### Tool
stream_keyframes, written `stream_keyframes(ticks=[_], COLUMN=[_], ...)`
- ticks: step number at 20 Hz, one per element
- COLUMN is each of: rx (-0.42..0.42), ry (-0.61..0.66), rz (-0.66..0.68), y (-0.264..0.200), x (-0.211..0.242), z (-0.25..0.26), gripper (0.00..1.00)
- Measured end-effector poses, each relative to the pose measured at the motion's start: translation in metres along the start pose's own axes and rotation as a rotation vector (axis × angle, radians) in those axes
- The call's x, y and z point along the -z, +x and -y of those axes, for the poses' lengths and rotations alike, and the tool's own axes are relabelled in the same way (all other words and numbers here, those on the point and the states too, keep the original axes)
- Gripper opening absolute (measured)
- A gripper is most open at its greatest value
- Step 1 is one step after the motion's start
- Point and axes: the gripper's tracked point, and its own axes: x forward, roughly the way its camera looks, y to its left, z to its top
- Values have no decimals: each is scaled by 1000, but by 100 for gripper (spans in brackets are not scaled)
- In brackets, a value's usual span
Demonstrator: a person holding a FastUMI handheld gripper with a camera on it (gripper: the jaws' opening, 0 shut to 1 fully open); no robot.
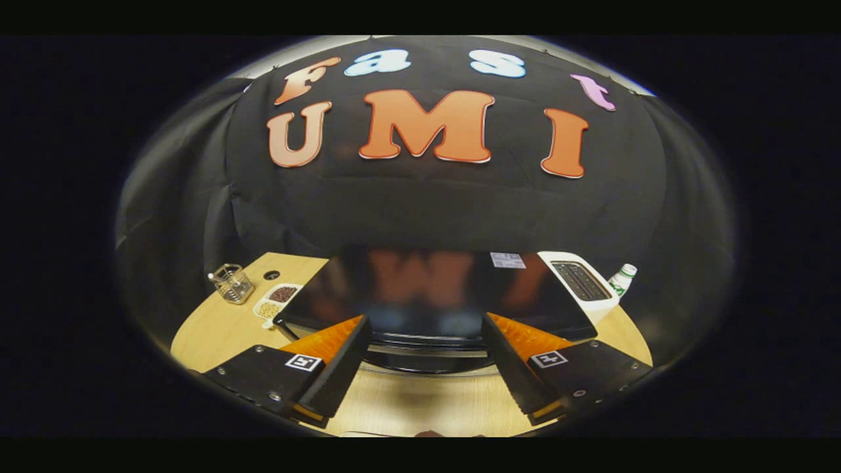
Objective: Open the toaster oven, put the food inside, and close the toaster oven door.
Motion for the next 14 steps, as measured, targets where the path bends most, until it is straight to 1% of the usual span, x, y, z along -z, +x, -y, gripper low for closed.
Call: stream_keyframes(ticks=[1,2,3,6,9,10,13,14], rx=[-7,-20,-19,-11,-27,-27,-41,-51], ry=[6,34,47,47,55,33,25,70], rz=[-16,10,6,17,49,68,103,93], y=[2,3,7,5,-4,-4,-11,-14], x=[6,1,1,1,5,5,13,17], z=[-1,-4,-5,-5,-7,-6,-2,-1], gripper=[100,99,100,99,99,99,95,95])
